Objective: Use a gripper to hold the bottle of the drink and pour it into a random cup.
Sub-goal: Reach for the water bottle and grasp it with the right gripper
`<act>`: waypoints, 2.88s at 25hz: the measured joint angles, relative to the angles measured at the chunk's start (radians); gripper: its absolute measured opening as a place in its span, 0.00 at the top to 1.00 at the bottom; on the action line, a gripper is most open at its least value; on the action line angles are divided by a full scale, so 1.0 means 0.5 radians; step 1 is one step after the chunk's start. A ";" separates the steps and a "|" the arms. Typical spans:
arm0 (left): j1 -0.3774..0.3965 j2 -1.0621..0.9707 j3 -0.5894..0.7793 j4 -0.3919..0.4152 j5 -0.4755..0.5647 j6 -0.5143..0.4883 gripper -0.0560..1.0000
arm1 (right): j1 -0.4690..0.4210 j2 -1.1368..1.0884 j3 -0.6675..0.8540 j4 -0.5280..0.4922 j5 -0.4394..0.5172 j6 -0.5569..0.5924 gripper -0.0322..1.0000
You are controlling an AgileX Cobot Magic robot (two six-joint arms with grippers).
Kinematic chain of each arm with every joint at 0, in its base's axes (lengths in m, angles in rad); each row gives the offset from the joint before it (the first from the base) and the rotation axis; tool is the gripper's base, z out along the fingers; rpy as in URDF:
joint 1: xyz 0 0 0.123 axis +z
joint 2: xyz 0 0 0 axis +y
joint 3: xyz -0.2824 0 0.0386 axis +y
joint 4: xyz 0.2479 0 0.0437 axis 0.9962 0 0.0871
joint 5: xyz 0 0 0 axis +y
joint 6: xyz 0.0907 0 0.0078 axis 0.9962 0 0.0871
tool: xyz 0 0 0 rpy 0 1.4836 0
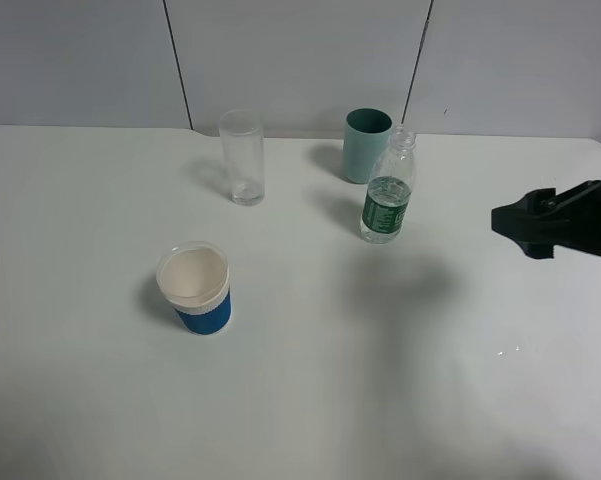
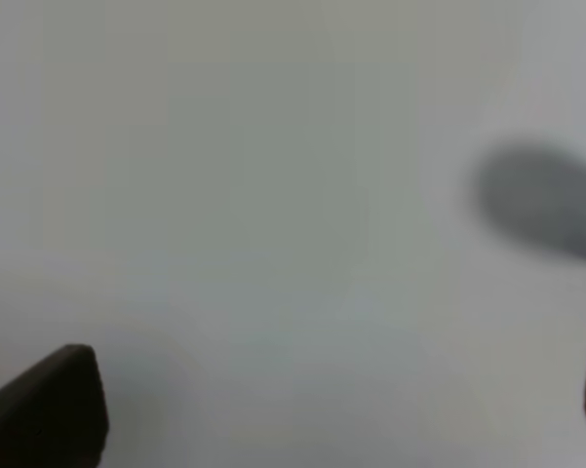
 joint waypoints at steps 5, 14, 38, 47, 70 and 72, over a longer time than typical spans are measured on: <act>0.000 0.000 0.000 0.000 0.000 0.000 0.01 | 0.033 0.331 0.000 -0.078 -0.176 0.165 0.21; 0.000 0.000 0.000 0.000 0.000 0.000 0.01 | 0.033 0.674 0.006 -0.464 -0.533 0.454 0.21; 0.000 0.000 0.000 0.000 0.000 0.000 0.01 | 0.033 1.165 -0.011 -1.051 -1.090 0.757 0.11; 0.000 0.000 0.000 0.000 0.000 0.000 0.01 | 0.033 1.208 -0.037 -1.029 -1.198 0.331 0.11; 0.000 0.000 0.000 0.000 0.000 0.000 0.01 | -0.036 1.506 -0.111 -0.946 -1.502 0.290 0.11; 0.000 0.000 0.000 0.000 0.000 0.000 0.01 | -0.036 1.522 -0.111 -0.967 -1.522 0.258 0.11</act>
